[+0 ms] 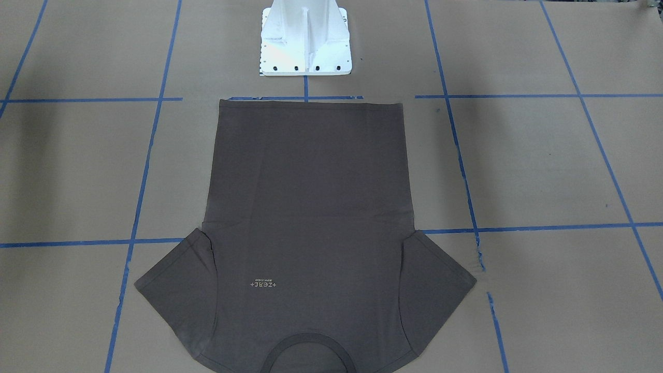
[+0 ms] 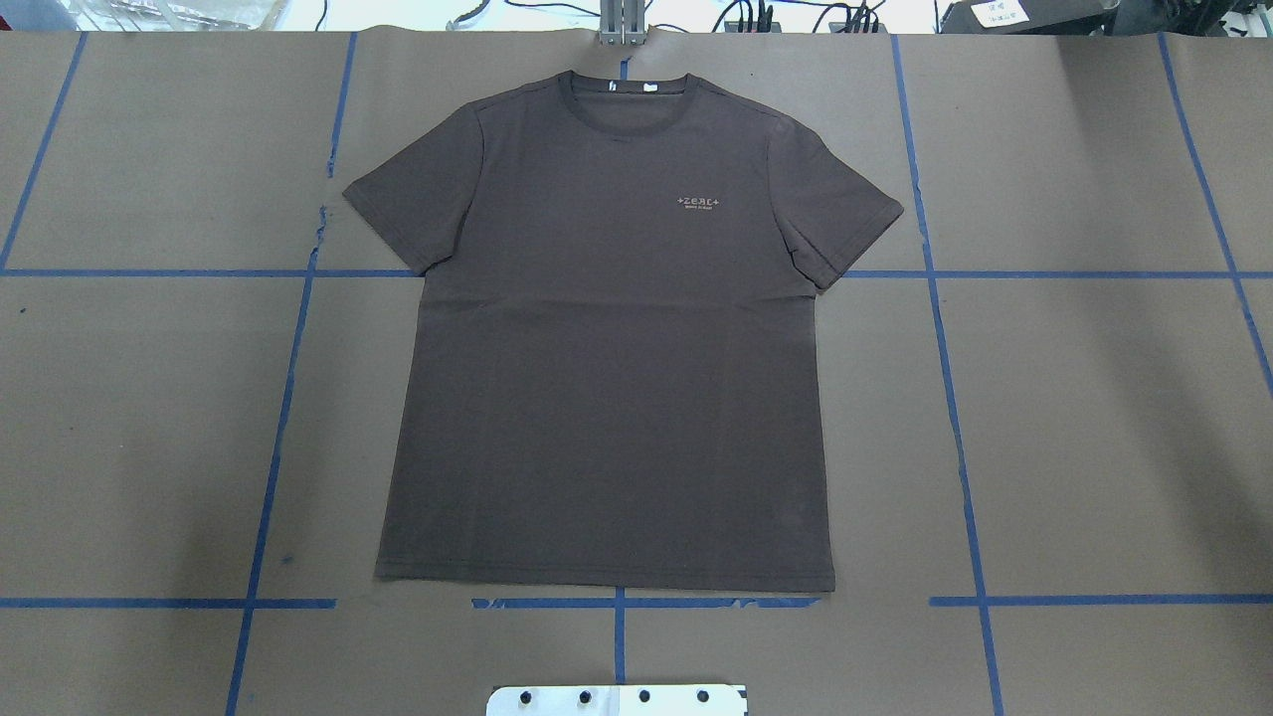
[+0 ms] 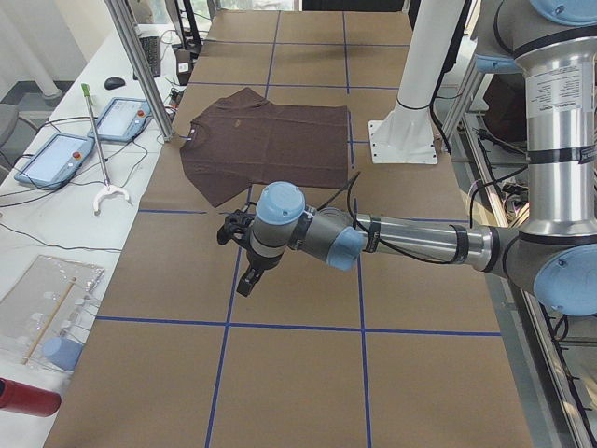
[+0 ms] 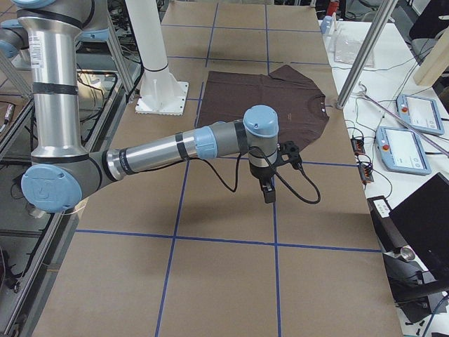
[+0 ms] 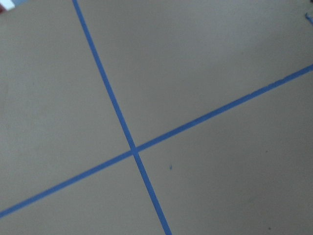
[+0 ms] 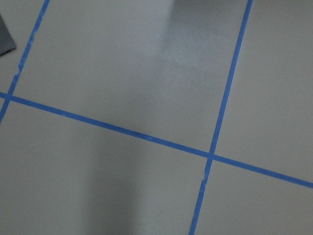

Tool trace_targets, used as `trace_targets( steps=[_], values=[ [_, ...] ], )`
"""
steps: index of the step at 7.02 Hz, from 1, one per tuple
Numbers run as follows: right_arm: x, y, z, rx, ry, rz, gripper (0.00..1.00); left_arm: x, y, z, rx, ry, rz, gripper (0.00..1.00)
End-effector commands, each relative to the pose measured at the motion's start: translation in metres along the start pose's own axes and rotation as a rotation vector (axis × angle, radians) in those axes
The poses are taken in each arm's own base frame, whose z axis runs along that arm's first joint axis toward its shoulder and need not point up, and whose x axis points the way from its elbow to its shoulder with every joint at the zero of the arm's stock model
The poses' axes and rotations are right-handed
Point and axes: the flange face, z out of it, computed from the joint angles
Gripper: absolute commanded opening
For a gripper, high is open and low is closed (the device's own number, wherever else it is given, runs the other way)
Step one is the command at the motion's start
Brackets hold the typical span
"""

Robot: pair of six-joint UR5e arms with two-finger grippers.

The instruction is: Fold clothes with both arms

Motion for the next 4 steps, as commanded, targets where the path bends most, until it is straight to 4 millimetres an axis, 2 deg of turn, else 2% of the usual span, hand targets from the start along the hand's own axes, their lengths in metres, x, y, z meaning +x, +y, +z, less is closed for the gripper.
trace_targets(
  steps=[1, 2, 3, 4],
  values=[
    [0.007, -0.006, 0.014, 0.127, -0.058, -0.05, 1.0, -0.015, -0.036, 0.014, 0.109, -0.004, 0.097, 1.0],
    [0.014, -0.021, 0.024, 0.149, -0.072, 0.057, 1.0, -0.021, -0.055, 0.019, 0.112, 0.002, 0.027, 1.0],
    [-0.004, -0.062, 0.026, 0.16, -0.096, 0.152, 1.0, -0.011, -0.068, 0.02, 0.125, 0.04, -0.071, 1.0],
    [-0.043, -0.099, 0.034, 0.15, -0.127, 0.184, 1.0, 0.002, -0.087, 0.028, 0.122, 0.071, -0.072, 1.0]
  ],
)
